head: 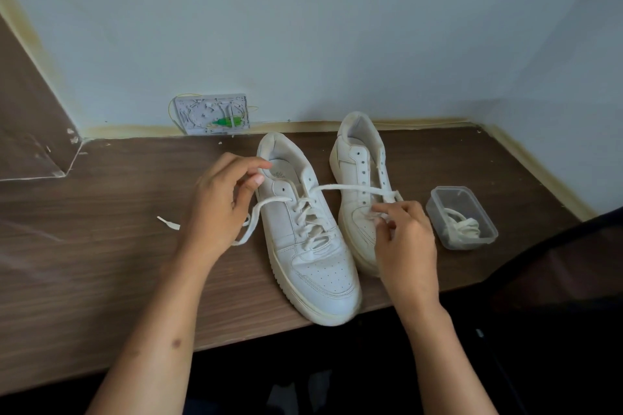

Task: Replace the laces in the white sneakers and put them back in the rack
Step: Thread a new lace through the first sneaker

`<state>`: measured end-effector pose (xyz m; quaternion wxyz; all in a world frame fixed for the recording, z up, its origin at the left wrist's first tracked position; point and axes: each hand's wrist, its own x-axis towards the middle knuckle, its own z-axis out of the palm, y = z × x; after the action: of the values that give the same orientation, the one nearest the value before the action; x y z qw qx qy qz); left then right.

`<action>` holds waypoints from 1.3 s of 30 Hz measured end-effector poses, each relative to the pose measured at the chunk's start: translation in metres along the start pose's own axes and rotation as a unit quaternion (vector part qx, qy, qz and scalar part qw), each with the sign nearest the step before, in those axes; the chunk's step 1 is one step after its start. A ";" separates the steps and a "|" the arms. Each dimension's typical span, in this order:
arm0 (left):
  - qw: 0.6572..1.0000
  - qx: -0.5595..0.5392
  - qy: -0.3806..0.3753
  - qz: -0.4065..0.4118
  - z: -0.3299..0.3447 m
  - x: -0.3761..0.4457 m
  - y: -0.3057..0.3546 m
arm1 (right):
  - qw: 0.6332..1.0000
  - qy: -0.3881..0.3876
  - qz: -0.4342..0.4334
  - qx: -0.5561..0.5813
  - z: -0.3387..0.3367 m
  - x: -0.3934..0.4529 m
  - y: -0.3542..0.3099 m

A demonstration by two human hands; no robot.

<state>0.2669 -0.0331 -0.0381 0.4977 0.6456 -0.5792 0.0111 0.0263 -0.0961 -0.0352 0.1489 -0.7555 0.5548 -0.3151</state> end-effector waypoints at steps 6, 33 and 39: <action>0.998 -0.019 -0.060 0.013 0.007 0.001 -0.003 | 1.000 -0.005 -0.011 -0.009 0.000 0.004 0.003; 0.998 -0.066 -0.012 0.007 0.014 -0.001 0.002 | 0.992 0.007 -0.120 0.036 0.051 0.017 -0.079; 0.994 -0.102 -0.011 -0.039 0.016 -0.003 0.004 | 0.993 -0.069 -0.068 0.064 0.049 0.024 -0.079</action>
<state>0.2540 -0.0406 -0.0451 0.5546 0.6134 -0.5574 -0.0743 0.1215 -0.0979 -0.0192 0.2136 -0.8002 0.4692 -0.3065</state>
